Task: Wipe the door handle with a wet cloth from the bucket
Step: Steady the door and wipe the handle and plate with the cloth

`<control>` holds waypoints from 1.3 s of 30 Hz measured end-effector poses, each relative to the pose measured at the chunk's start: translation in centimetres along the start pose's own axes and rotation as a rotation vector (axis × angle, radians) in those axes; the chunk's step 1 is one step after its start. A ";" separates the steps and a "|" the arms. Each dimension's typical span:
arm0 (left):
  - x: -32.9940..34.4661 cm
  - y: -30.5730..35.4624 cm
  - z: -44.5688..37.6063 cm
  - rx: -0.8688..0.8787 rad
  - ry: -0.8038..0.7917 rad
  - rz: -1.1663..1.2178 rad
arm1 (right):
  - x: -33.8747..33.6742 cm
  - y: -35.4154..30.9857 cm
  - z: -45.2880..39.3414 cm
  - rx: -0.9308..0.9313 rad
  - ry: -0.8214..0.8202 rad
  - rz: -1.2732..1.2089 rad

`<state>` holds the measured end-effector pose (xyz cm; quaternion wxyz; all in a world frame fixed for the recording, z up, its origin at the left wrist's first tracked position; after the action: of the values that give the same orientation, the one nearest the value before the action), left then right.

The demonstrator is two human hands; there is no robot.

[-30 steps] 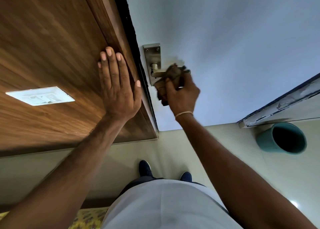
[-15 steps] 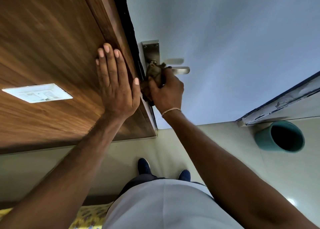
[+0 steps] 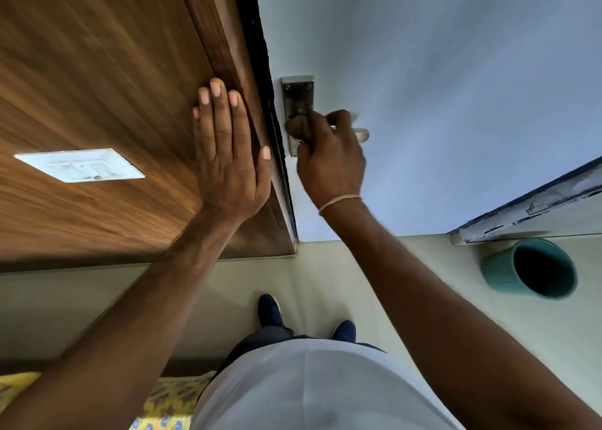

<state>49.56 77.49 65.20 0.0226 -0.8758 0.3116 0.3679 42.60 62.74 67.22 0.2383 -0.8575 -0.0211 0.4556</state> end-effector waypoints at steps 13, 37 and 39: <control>0.1 0.3 -0.1 -0.024 0.017 0.006 | -0.7 3.7 0.8 -0.043 0.029 0.109; -0.3 -0.1 0.2 0.004 -0.022 0.045 | -0.4 3.1 1.6 -0.102 0.043 -0.165; -0.2 -0.1 0.2 0.002 -0.019 0.041 | -0.7 3.6 2.3 -0.186 -0.020 -0.126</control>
<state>49.41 77.69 65.19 0.0190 -0.8657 0.3297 0.3761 39.78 60.29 65.12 0.1859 -0.8683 -0.1195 0.4442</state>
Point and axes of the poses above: each hand's wrist, its own z-axis away from the middle knuckle, its own x-axis out of the palm, y = z × x, the point moved 1 cm from there along -z, towards the middle knuckle, and after that the axes turned 13 degrees about -x, right-handed, at the moved point
